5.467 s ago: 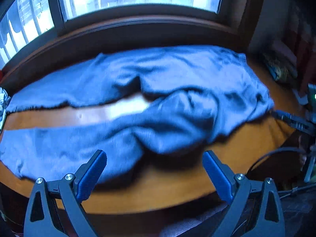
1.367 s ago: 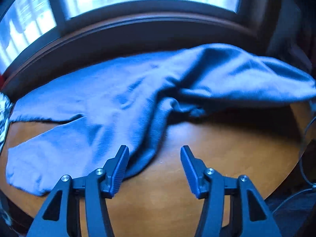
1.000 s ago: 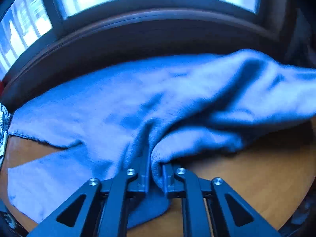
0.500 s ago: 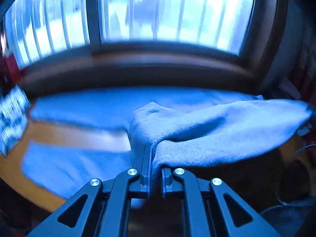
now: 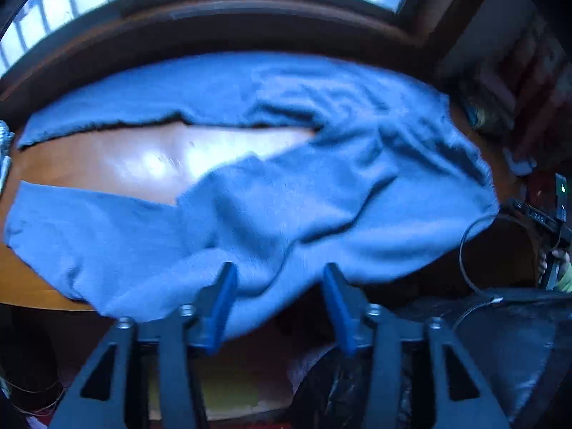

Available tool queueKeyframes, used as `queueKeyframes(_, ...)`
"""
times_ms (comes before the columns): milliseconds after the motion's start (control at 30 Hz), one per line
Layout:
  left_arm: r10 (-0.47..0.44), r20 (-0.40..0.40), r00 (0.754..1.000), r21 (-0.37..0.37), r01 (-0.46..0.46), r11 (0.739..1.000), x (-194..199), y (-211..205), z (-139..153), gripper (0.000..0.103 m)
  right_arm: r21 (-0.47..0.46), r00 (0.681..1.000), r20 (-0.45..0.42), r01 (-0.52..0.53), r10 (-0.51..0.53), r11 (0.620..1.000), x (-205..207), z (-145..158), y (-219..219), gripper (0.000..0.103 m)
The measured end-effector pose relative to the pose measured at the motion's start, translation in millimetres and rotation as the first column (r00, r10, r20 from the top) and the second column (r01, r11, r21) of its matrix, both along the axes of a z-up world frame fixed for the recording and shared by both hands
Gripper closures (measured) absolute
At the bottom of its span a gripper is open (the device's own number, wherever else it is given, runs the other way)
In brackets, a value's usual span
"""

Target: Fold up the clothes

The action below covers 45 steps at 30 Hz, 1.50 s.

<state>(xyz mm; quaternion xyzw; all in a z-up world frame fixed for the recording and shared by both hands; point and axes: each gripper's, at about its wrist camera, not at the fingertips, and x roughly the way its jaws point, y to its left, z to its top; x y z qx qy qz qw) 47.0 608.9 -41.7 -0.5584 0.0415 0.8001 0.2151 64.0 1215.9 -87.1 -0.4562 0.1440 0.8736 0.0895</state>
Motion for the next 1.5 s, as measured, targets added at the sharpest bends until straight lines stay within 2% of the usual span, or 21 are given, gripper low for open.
queueKeyframes(100,0.018,-0.072,0.997,0.027,-0.016,1.000,1,5,20,0.049,-0.011,0.994,-0.108,-0.019,0.017,1.000,-21,18,3,0.053)
queueKeyframes(233,-0.027,-0.213,0.977,-0.047,0.017,0.999,-42,46,24,0.041,-0.037,0.992,-0.075,-0.100,0.097,0.994,-93,-14,-19,0.053)
queueKeyframes(267,-0.037,-0.219,0.975,-0.035,0.030,0.999,-58,56,19,0.040,-0.025,0.990,-0.070,-0.126,0.123,0.992,-107,-22,-26,0.054)
queueKeyframes(367,-0.005,-0.175,0.985,-0.017,0.002,1.000,-116,86,-8,0.040,0.086,0.981,-0.021,-0.192,0.194,0.978,-149,-47,-49,0.058)
queueKeyframes(500,0.051,-0.168,0.984,-0.111,-0.070,0.991,-180,118,-46,0.040,0.186,0.973,0.072,-0.229,0.219,0.955,-184,-75,-46,0.062)
queueKeyframes(633,0.150,-0.097,0.984,-0.157,-0.164,0.974,-223,130,-87,0.039,0.233,0.961,0.128,-0.270,0.246,0.934,-208,-86,-23,0.062)
queueKeyframes(733,0.204,-0.108,0.973,-0.116,-0.216,0.970,-230,132,-94,0.033,0.260,0.962,0.131,-0.267,0.241,0.928,-227,-90,2,0.060)
queueKeyframes(867,0.187,-0.149,0.971,-0.130,-0.207,0.970,-235,150,-97,0.028,0.262,0.968,0.105,-0.247,0.226,0.933,-254,-97,31,0.056)
queueKeyframes(1033,0.212,-0.159,0.964,-0.125,-0.232,0.965,-251,163,-97,0.026,0.288,0.974,0.081,-0.226,0.211,0.931,-275,-104,44,0.055)
queueKeyframes(1133,0.227,-0.134,0.965,-0.124,-0.243,0.962,-252,162,-93,0.026,0.268,0.976,0.094,-0.217,0.198,0.939,-278,-106,49,0.054)
queueKeyframes(1167,0.234,-0.123,0.965,-0.119,-0.248,0.961,-249,159,-90,0.026,0.265,0.978,0.089,-0.204,0.186,0.943,-273,-102,51,0.054)
queueKeyframes(1300,0.253,-0.185,0.950,-0.074,-0.270,0.960,-214,132,-58,0.026,0.256,0.984,0.036,-0.178,0.174,0.950,-233,-83,50,0.054)
queueKeyframes(1400,0.322,-0.235,0.917,-0.098,-0.352,0.931,-173,85,-36,0.026,0.232,0.976,0.054,-0.220,0.213,0.947,-201,-83,29,0.054)
queueKeyframes(1500,0.414,-0.248,0.876,-0.134,-0.454,0.881,-134,27,-29,0.026,0.208,0.965,0.072,-0.261,0.252,0.942,-169,-83,8,0.054)
